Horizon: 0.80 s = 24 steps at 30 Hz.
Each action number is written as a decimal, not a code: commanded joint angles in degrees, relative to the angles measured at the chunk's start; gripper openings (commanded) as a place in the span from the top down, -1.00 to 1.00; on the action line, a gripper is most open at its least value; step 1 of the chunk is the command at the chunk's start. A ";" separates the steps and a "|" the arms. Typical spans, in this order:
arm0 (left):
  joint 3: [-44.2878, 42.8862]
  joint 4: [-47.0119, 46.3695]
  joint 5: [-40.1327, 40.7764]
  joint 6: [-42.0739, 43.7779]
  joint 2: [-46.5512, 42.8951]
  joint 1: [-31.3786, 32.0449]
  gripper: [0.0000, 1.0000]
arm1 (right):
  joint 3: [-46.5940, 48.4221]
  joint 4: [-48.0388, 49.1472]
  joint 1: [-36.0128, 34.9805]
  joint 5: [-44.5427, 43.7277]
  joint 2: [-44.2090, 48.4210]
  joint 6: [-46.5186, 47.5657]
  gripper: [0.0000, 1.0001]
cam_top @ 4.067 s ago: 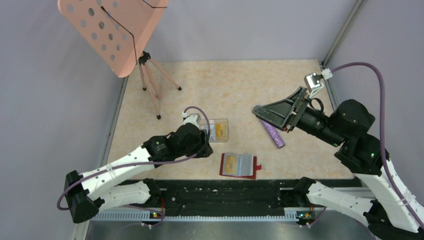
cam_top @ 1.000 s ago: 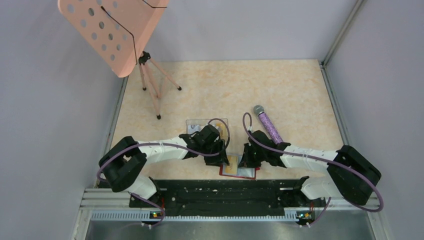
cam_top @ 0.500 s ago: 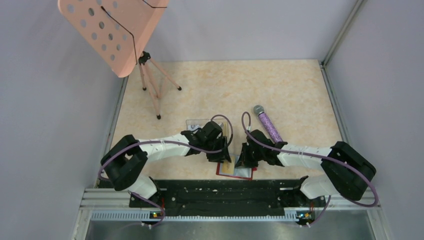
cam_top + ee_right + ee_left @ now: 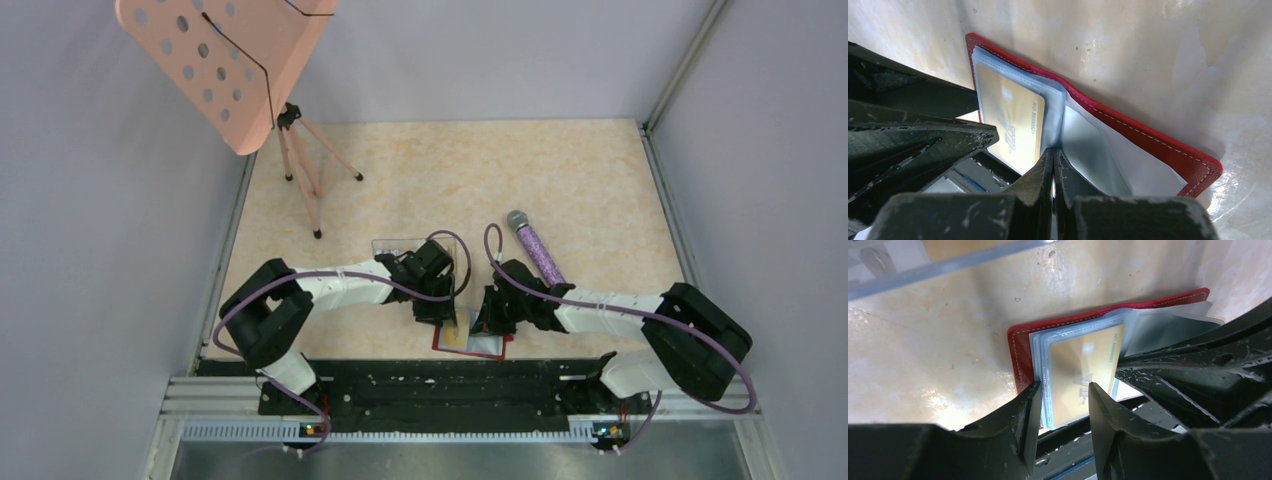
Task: Put the credit cards into the card holder
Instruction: Turn over the card holder at the center of the board.
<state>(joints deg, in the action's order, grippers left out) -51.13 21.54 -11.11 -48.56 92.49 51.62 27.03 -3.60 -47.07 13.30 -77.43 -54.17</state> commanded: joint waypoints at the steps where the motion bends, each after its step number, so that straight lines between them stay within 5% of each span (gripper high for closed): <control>1: -2.02 0.40 0.09 1.50 1.56 0.06 0.10 | -1.80 -1.02 -0.56 -1.84 -1.85 0.15 1.00; 11: -2.33 -0.32 -0.92 1.03 -0.68 1.09 0.31 | -1.80 0.33 -0.49 -0.72 -2.55 0.29 1.00; 24: -11.50 13.60 6.98 4.21 1.96 5.12 0.12 | -1.88 1.26 -0.52 0.28 -2.68 0.14 1.00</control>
<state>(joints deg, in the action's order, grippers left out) -58.87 30.74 -6.98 -46.28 93.38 55.57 26.68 -1.43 -47.07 14.79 -78.35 -54.28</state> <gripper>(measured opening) 0.434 0.003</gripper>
